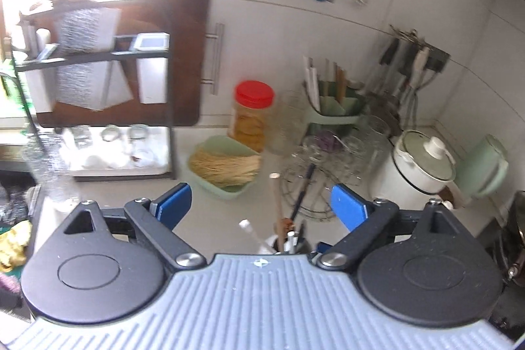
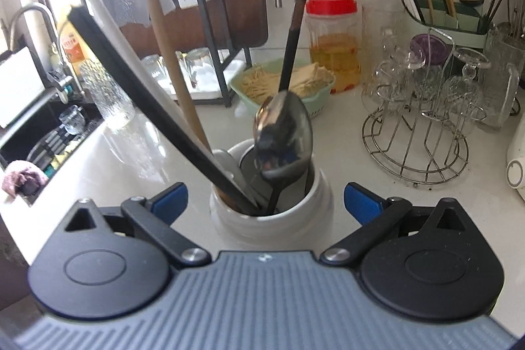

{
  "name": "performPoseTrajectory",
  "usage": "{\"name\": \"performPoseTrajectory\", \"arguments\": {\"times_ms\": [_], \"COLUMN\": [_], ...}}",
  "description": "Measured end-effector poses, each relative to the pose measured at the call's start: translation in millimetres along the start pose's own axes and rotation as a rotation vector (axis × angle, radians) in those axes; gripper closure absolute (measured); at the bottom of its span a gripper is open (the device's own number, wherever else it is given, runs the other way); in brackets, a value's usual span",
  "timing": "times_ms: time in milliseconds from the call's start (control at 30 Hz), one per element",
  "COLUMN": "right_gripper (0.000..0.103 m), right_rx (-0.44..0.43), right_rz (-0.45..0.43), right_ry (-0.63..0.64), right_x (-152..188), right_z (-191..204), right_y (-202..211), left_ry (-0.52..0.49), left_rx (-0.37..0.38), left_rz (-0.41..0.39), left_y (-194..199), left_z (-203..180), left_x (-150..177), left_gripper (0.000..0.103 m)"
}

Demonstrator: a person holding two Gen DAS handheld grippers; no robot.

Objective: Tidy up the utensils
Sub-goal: 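Set the mug on the counter with the right tool while the left tool withdraws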

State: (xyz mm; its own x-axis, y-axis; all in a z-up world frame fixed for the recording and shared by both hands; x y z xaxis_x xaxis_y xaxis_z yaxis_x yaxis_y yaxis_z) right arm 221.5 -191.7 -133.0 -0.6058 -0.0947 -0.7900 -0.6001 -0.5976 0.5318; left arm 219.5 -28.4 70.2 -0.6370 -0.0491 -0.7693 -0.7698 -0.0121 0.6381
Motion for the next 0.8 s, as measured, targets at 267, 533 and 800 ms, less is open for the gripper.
{"name": "performPoseTrajectory", "arguments": {"times_ms": [267, 533, 800], "right_gripper": [0.0, 0.0, 0.0], "right_rx": [-0.037, -0.047, -0.039], "right_rz": [-0.054, -0.12, -0.158], "right_ry": [-0.014, -0.052, -0.043], "right_x": [-9.6, -17.4, -11.3], "right_z": [8.4, 15.5, 26.7], "right_y": [54.9, 120.3, 165.8], "left_ry": [0.04, 0.083, 0.079], "left_rx": [-0.089, -0.139, -0.177], "left_rz": [-0.04, -0.032, -0.022], "left_y": [35.7, 59.1, 83.2], "left_z": [12.5, 14.8, 3.4], "left_x": [15.0, 49.6, 92.2], "left_gripper": [0.006, 0.006, 0.006]}}
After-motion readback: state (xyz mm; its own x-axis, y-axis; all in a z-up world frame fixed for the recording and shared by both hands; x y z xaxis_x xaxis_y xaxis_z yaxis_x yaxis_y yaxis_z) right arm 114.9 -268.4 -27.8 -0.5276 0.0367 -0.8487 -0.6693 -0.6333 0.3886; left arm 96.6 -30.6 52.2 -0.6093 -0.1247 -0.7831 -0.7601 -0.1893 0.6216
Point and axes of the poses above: each gripper's, at about its wrist camera, not at the fingertips, and y roughly against the way its jaws point, z to its left, x to its underside, the point moved 3 cm from there along -y, roughly the way its jaws point, and after that the axes turned 13 degrees about -x, right-handed, at the moved point
